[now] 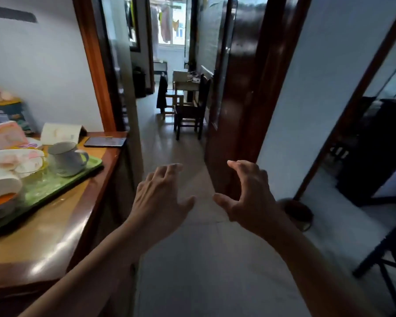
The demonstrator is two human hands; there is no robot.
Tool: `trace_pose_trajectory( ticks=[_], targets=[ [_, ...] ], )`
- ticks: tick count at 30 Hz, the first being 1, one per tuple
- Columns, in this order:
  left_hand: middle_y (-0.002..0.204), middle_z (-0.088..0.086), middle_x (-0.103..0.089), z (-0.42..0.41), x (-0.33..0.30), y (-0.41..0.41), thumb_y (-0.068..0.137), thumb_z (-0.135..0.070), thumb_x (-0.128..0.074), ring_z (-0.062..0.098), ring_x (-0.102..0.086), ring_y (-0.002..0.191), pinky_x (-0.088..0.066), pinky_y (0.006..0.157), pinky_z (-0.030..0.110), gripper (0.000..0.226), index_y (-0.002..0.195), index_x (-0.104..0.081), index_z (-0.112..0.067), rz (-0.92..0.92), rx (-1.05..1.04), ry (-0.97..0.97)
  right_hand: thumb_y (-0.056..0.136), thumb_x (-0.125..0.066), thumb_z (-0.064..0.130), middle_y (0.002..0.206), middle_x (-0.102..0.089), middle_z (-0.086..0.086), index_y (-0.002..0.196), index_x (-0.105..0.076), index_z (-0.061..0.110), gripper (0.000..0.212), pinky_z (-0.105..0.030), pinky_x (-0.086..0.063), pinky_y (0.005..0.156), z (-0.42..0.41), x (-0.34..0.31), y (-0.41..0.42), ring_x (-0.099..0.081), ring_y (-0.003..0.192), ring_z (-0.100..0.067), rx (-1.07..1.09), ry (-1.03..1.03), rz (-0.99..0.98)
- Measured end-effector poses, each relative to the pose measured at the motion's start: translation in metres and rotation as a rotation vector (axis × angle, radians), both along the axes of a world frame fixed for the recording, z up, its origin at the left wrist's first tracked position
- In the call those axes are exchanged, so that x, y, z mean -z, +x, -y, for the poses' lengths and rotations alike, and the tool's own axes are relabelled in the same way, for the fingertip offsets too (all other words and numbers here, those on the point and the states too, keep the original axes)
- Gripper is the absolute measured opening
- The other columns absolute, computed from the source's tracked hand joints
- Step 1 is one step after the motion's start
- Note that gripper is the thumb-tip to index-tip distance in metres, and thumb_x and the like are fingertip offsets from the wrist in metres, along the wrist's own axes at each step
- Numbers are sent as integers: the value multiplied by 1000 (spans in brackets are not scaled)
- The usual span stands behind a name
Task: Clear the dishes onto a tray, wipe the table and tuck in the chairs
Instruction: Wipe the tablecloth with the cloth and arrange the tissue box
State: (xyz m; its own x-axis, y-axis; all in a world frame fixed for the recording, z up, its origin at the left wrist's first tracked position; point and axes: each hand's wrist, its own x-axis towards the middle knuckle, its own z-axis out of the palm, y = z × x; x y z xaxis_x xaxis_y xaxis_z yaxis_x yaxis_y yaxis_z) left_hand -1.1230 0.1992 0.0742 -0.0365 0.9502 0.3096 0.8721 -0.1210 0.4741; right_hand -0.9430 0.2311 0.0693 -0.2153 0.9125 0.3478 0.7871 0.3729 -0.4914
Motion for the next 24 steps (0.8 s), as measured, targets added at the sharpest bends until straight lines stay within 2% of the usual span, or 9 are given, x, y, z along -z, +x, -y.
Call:
trace_pose_trajectory(
  ticks=[4, 8, 11, 15, 20, 24],
  targets=[
    [142, 0, -38, 7, 2, 97, 81, -44, -61, 21, -38, 128, -31, 102, 34, 70, 140, -31, -24, 1, 205, -17, 78, -69, 45, 146, -31, -1, 144, -32, 20, 80, -29, -23, 107, 39, 0, 100, -25, 132, -18, 156, 3, 12],
    [139, 2, -40, 28, 6, 200, 81, -46, -61, 23, -40, 125, -33, 102, 35, 69, 139, -33, -23, -17, 363, -37, 79, -68, 45, 145, -29, -2, 144, -30, 20, 79, -40, -27, 112, 87, 3, 192, -22, 132, -19, 313, -45, -1],
    [141, 0, -39, 47, 8, 273, 80, -48, -61, 22, -39, 126, -33, 100, 36, 69, 139, -33, -25, -7, 455, -45, 80, -67, 45, 145, -29, -3, 145, -29, 19, 79, -34, -22, 109, 121, 1, 259, -23, 131, -21, 429, -53, -2],
    [142, 1, -38, 65, 9, 368, 81, -43, -61, 24, -37, 127, -31, 100, 37, 67, 138, -32, -23, -16, 588, -82, 81, -67, 44, 148, -22, -4, 146, -25, 20, 81, -36, -20, 111, 164, -1, 350, -16, 135, -23, 596, -107, -42],
    [145, -1, -34, 81, 10, 479, 82, -45, -60, 23, -35, 131, -32, 106, 39, 70, 141, -27, -25, -3, 751, -160, 83, -66, 43, 148, -23, -3, 146, -24, 20, 79, -35, -23, 110, 206, 1, 449, -19, 135, -24, 816, -159, -109],
    [144, -1, -34, 85, 11, 567, 83, -45, -59, 21, -33, 131, -30, 99, 32, 68, 140, -28, -26, 34, 873, -157, 83, -65, 44, 146, -26, -5, 142, -28, 19, 74, -36, -23, 110, 234, 6, 524, -21, 134, -25, 1007, -143, -92]
  ],
)
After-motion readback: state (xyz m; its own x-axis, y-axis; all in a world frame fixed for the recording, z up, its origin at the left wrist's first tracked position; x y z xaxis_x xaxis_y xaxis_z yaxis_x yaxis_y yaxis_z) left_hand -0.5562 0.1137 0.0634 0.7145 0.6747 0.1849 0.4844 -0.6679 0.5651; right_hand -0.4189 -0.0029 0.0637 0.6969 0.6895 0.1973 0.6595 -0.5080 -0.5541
